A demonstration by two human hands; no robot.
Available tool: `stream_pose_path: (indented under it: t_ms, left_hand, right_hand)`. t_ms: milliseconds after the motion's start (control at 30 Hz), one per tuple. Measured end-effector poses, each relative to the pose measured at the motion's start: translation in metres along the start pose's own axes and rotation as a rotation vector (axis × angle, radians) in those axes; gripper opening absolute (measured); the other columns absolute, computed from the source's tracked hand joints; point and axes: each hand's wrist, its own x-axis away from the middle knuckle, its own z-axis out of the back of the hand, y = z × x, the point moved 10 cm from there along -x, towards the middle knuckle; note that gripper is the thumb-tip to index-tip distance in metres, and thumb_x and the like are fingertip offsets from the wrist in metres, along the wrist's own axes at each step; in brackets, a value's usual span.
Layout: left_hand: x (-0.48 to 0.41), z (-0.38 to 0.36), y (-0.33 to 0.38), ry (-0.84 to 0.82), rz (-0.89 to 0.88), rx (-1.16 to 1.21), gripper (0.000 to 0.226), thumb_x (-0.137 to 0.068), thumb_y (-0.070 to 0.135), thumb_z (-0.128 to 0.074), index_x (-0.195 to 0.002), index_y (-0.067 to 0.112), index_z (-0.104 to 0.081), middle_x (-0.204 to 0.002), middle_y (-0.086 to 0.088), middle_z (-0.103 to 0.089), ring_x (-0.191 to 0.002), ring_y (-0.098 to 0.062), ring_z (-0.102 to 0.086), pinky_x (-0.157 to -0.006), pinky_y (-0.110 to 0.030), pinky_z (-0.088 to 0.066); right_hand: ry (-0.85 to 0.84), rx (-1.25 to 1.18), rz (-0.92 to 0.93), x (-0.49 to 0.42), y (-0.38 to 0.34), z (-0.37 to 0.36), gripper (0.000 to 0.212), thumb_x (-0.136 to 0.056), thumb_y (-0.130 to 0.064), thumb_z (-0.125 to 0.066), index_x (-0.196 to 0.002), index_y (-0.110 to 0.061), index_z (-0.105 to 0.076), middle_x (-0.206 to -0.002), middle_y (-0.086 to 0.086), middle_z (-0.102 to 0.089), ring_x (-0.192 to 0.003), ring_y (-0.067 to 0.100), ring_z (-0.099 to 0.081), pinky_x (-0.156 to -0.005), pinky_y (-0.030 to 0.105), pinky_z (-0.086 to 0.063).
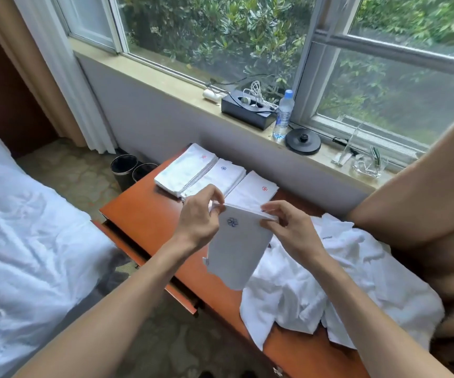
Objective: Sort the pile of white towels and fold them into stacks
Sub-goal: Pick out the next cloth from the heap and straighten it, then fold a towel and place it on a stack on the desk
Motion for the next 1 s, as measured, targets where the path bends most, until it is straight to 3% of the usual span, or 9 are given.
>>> stream_pose_path:
  t_ms: [100, 200, 267, 467, 567, 667, 700, 833, 1000]
  left_hand:
    - [-0.007, -0.007, -0.01, -0.051, 0.048, 0.048, 0.023, -0.094, -0.002, -0.057, -0.09, 0.021, -0.055, -0.087, 0.009, -0.062, -0.083, 0.007, -0.063, -0.068, -0.02, -0.048]
    - [-0.01, -0.015, -0.018, -0.079, 0.097, 0.062, 0.023, -0.095, -0.004, -0.052, -0.091, 0.018, -0.055, -0.083, 0.007, -0.06, -0.077, -0.001, -0.06, -0.063, -0.018, -0.043]
    - [-0.011, -0.014, -0.023, -0.066, 0.12, 0.078, 0.022, -0.096, -0.005, -0.051, -0.092, 0.015, -0.055, -0.079, 0.009, -0.058, -0.073, 0.002, -0.057, -0.06, -0.014, -0.037]
    - [-0.029, -0.005, -0.048, -0.108, 0.127, 0.13, 0.016, -0.101, 0.005, -0.055, -0.097, 0.021, -0.056, -0.084, 0.008, -0.062, -0.071, -0.002, -0.057, -0.061, -0.016, -0.039]
    - [-0.057, -0.001, -0.07, -0.163, 0.082, 0.147, 0.015, -0.101, 0.003, -0.053, -0.1, 0.018, -0.058, -0.092, 0.004, -0.063, -0.082, -0.019, -0.062, -0.071, -0.031, -0.047]
    - [-0.077, 0.004, -0.107, -0.187, 0.075, 0.184, 0.019, -0.101, 0.003, -0.054, -0.098, 0.021, -0.058, -0.092, 0.008, -0.064, -0.083, -0.02, -0.063, -0.071, -0.029, -0.047]
    - [-0.083, 0.004, -0.12, -0.199, 0.079, 0.196, 0.022, -0.1, 0.003, -0.054, -0.097, 0.024, -0.059, -0.093, 0.009, -0.064, -0.082, -0.015, -0.062, -0.071, -0.026, -0.046]
    - [-0.123, 0.003, -0.156, -0.243, 0.131, 0.315, 0.027, -0.098, 0.003, -0.056, -0.094, 0.029, -0.058, -0.093, 0.01, -0.065, -0.074, -0.004, -0.059, -0.066, -0.019, -0.045]
    - [-0.158, -0.019, -0.171, -0.322, 0.188, 0.474, 0.02, -0.095, 0.004, -0.064, -0.093, 0.024, -0.062, -0.095, 0.007, -0.069, -0.082, -0.009, -0.064, -0.07, -0.017, -0.049]
  right_hand:
    - [0.048, -0.093, -0.059, -0.012, 0.014, 0.001, 0.024, -0.088, -0.009, -0.08, -0.103, -0.026, -0.073, -0.101, -0.008, -0.077, -0.096, 0.014, -0.071, -0.087, 0.03, -0.058]
    - [-0.008, -0.202, -0.137, -0.018, 0.038, -0.012, 0.02, -0.092, -0.011, -0.075, -0.106, -0.026, -0.074, -0.098, 0.0, -0.076, -0.081, 0.014, -0.067, -0.067, 0.022, -0.054]
    - [-0.081, -0.201, -0.176, -0.021, 0.051, -0.029, 0.014, -0.095, -0.017, -0.073, -0.106, -0.025, -0.073, -0.094, 0.0, -0.075, -0.074, 0.008, -0.061, -0.061, 0.018, -0.048]
    - [-0.135, -0.199, -0.202, -0.036, 0.061, -0.065, 0.005, -0.098, -0.028, -0.069, -0.1, -0.023, -0.068, -0.092, -0.002, -0.072, -0.077, 0.011, -0.066, -0.067, 0.017, -0.05]
    - [-0.09, -0.211, -0.201, -0.066, 0.056, -0.074, 0.003, -0.098, -0.03, -0.067, -0.099, -0.028, -0.068, -0.092, 0.001, -0.071, -0.074, 0.013, -0.064, -0.064, 0.031, -0.056]
    - [-0.018, -0.145, -0.227, -0.091, 0.059, -0.094, 0.004, -0.1, -0.021, -0.064, -0.102, -0.019, -0.067, -0.097, 0.01, -0.072, -0.079, 0.029, -0.068, -0.067, 0.052, -0.059]
    - [0.003, -0.132, -0.249, -0.095, 0.061, -0.102, 0.005, -0.101, -0.02, -0.063, -0.103, -0.018, -0.067, -0.098, 0.009, -0.073, -0.085, 0.031, -0.07, -0.067, 0.052, -0.06]
    - [0.094, -0.087, -0.267, -0.115, 0.052, -0.12, 0.011, -0.1, -0.017, -0.06, -0.101, -0.023, -0.07, -0.098, -0.001, -0.074, -0.092, 0.025, -0.07, -0.072, 0.032, -0.059]
    - [0.233, -0.065, -0.337, -0.119, 0.056, -0.114, 0.018, -0.102, -0.014, -0.058, -0.105, -0.026, -0.071, -0.102, -0.003, -0.074, -0.094, 0.021, -0.07, -0.083, 0.044, -0.061]
